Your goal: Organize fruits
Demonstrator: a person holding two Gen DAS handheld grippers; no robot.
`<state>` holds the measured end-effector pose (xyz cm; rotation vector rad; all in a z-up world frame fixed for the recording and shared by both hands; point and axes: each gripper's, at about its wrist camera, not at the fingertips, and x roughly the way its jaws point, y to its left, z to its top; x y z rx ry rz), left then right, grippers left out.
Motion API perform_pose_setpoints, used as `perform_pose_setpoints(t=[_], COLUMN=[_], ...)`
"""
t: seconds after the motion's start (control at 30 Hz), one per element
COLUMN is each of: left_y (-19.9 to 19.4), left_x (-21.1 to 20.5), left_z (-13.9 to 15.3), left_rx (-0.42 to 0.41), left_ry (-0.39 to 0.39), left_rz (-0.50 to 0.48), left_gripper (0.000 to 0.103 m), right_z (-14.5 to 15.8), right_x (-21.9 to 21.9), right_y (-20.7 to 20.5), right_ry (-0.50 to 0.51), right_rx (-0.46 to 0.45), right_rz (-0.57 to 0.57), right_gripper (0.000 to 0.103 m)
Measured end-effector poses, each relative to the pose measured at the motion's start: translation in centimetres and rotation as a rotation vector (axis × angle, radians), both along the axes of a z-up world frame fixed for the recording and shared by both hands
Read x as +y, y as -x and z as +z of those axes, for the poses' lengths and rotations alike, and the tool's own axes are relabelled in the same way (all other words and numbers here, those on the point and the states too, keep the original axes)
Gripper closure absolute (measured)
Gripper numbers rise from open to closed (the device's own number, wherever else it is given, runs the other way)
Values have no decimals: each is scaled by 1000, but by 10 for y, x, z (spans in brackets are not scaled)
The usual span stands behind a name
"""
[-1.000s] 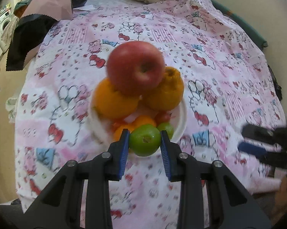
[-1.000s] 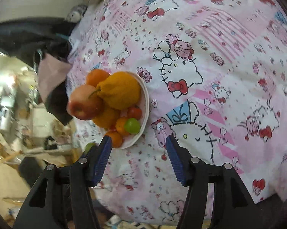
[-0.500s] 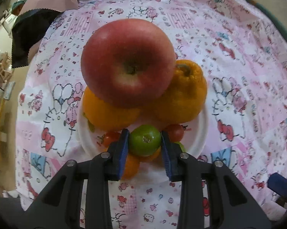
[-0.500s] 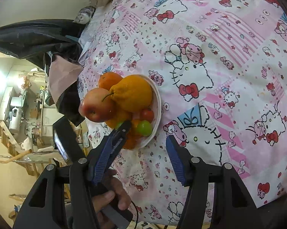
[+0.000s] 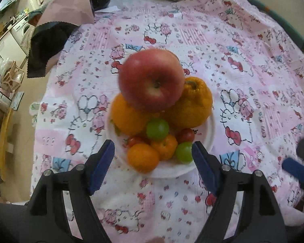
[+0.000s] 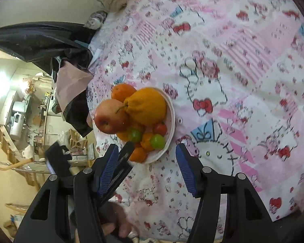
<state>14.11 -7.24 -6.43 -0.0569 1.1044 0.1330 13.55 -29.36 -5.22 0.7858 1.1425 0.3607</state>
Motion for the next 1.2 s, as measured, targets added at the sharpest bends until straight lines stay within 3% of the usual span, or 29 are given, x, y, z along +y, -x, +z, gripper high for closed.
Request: perform_pose_setpoints(t=[0.13,0.27,0.5,0.67,0.9,1.1,1.2], left_y=[25,52,94,117,132,135,129], left_x=[20,44,75,84,89,83,87], left_z=[30,58,92,98,86,80,74], left_rx=[-51,-111,-211,-266,-295,-330,-308], left_ry=[16,12,23,29,63,11,39], left_rz=[-6,-15,-50,-62,-64,-59,-40], left_gripper=[27,27,10,3,3,2,1], right_z=[21,41,54,55,54,42,41], right_x=[0,11,30,48,78,90,94], right_y=[7,16,44,72,107,103,97], right_ry=[60,141,218,297,445,551,580], right_rx=[-95,-189,-276,-311,-401,-440,-447], right_rz=[-17,21,65,100,137,101,93], right_gripper=[16,16,10,8,3,0,0])
